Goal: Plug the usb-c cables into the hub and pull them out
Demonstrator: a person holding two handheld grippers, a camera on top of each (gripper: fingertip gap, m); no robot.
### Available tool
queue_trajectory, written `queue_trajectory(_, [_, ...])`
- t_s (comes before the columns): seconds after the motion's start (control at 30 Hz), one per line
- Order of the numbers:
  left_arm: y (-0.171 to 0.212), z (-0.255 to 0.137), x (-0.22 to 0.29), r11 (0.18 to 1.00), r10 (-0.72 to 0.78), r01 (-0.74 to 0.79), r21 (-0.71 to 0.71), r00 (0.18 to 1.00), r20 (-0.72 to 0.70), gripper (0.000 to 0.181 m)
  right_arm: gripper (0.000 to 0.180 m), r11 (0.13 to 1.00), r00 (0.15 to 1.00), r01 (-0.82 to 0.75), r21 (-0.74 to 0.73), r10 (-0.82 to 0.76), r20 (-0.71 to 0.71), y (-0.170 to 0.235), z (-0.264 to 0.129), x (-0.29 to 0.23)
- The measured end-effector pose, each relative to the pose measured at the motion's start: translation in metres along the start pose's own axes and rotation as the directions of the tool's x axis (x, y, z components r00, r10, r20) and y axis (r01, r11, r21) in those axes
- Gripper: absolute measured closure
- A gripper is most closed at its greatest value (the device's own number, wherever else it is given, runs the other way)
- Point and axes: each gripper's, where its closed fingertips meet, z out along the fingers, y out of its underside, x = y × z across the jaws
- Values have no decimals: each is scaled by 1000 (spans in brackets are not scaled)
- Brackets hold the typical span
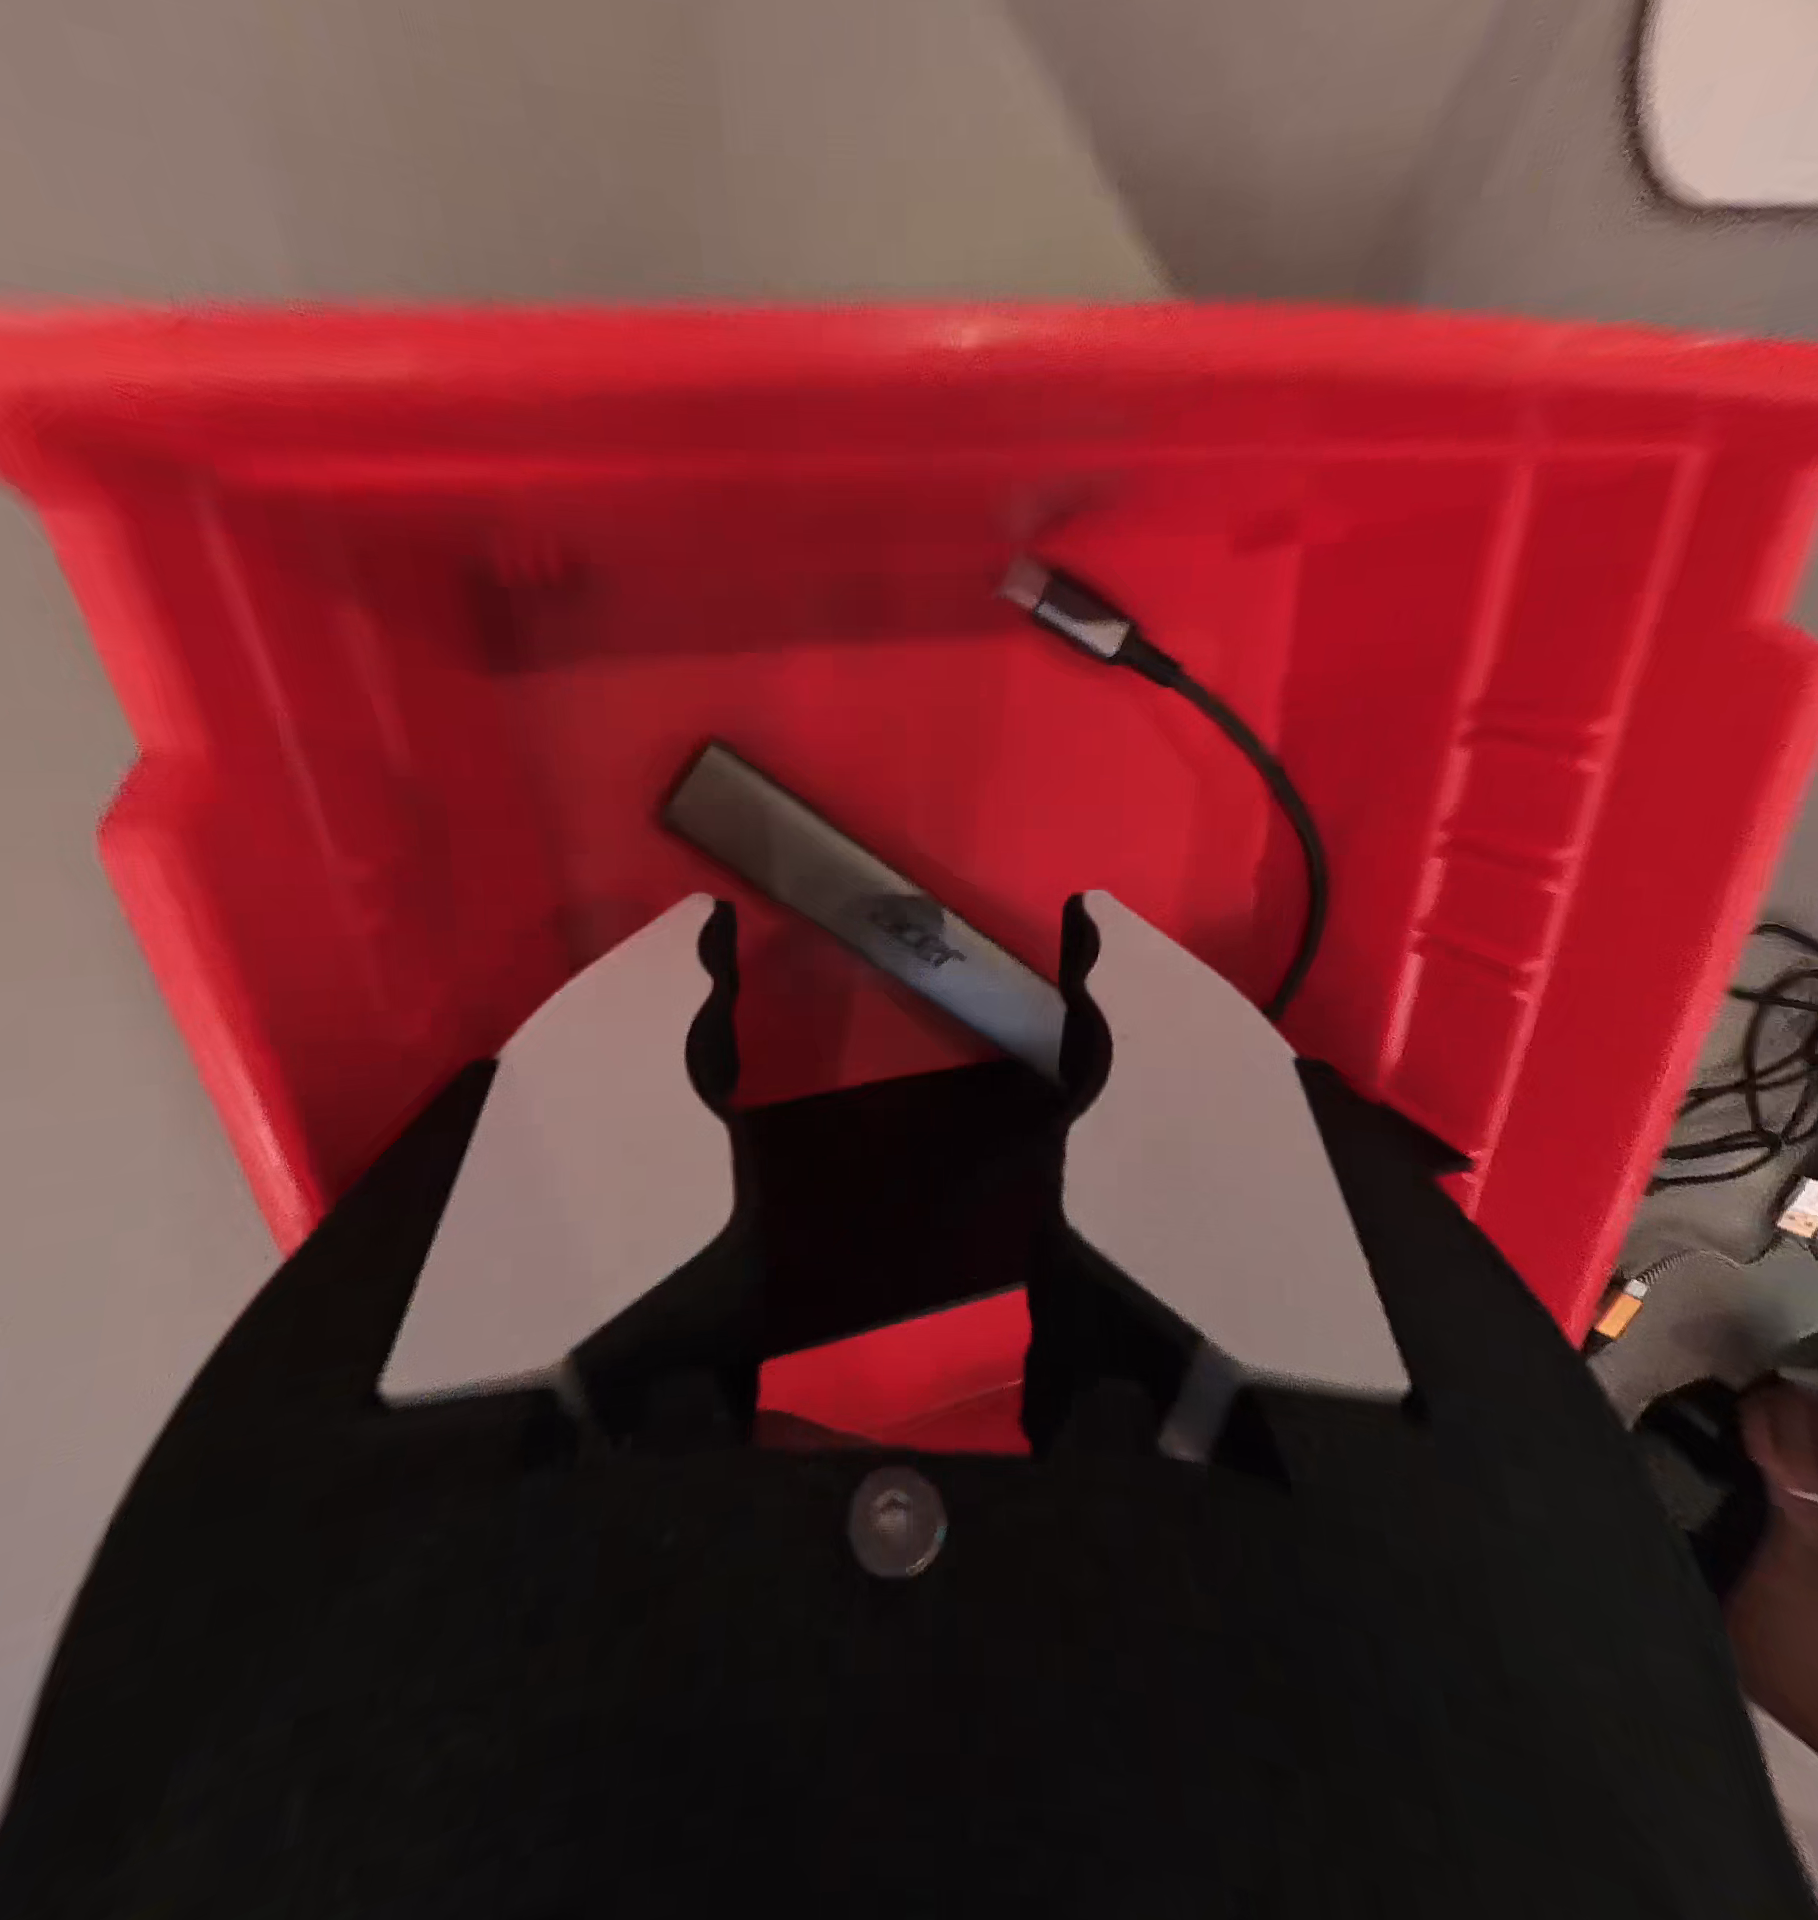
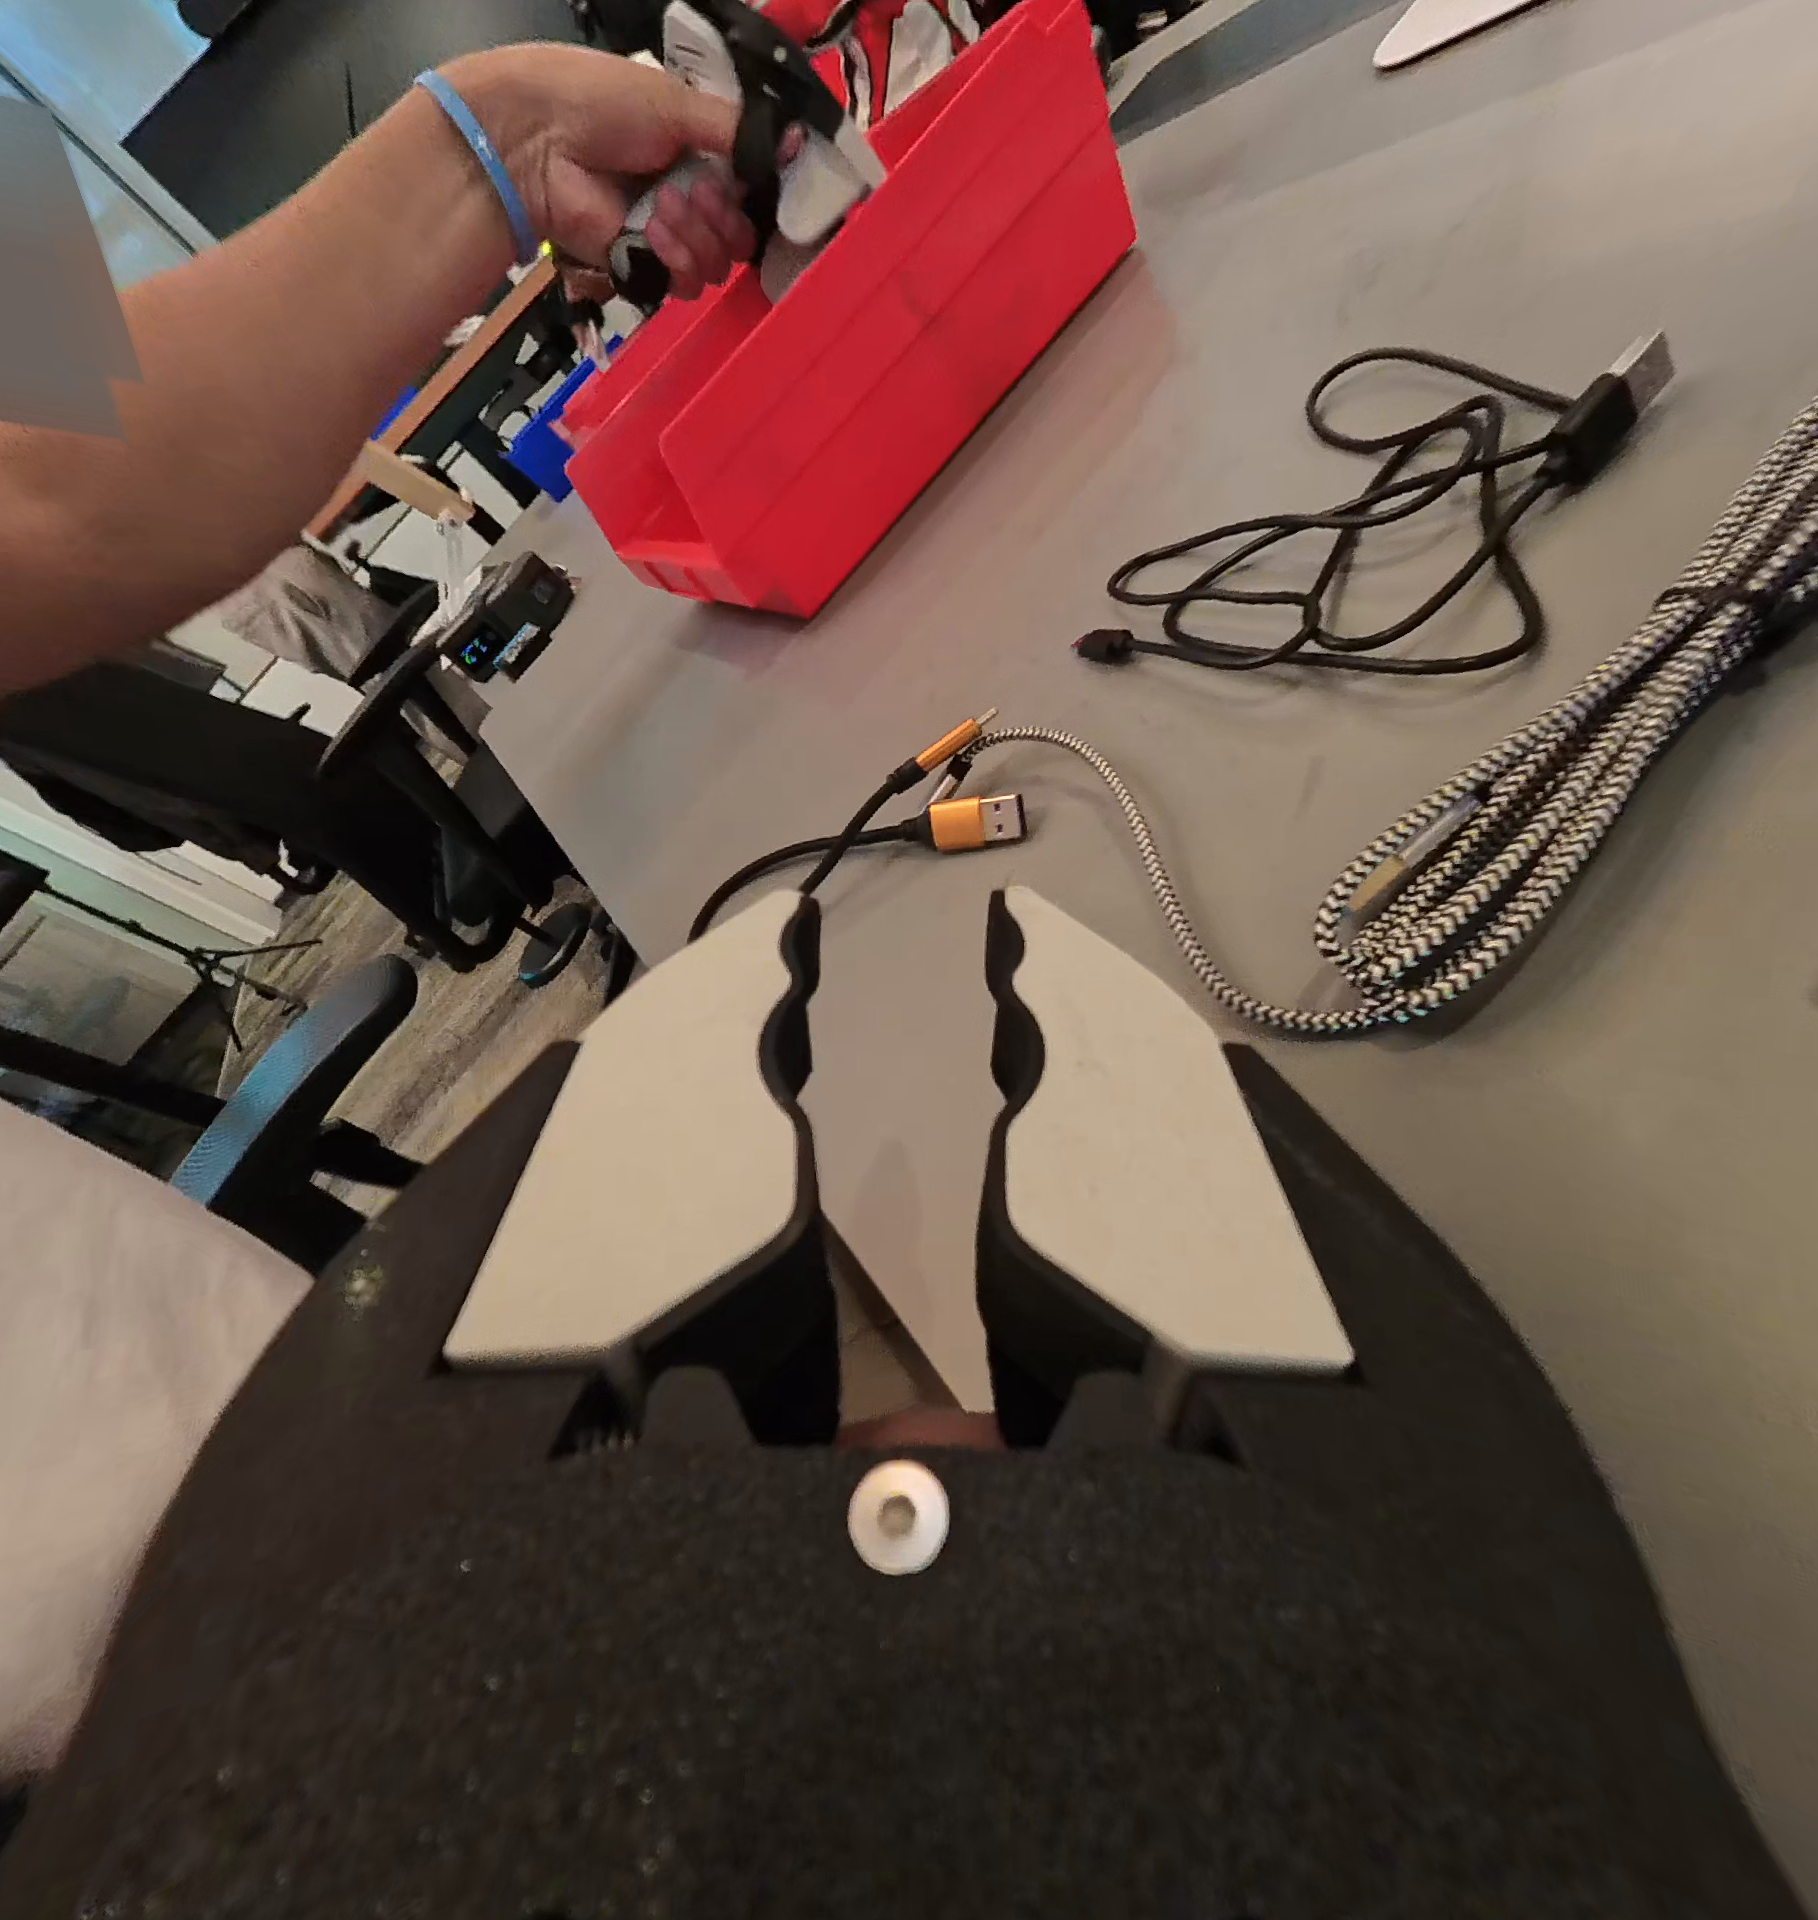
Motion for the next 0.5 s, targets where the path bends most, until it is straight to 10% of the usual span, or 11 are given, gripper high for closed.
queue_trajectory(0.5, [17,38,-7,980,-190,191,-51,981,22,146,150,1000,996,-2,-4,3,86,1,-4,-17])
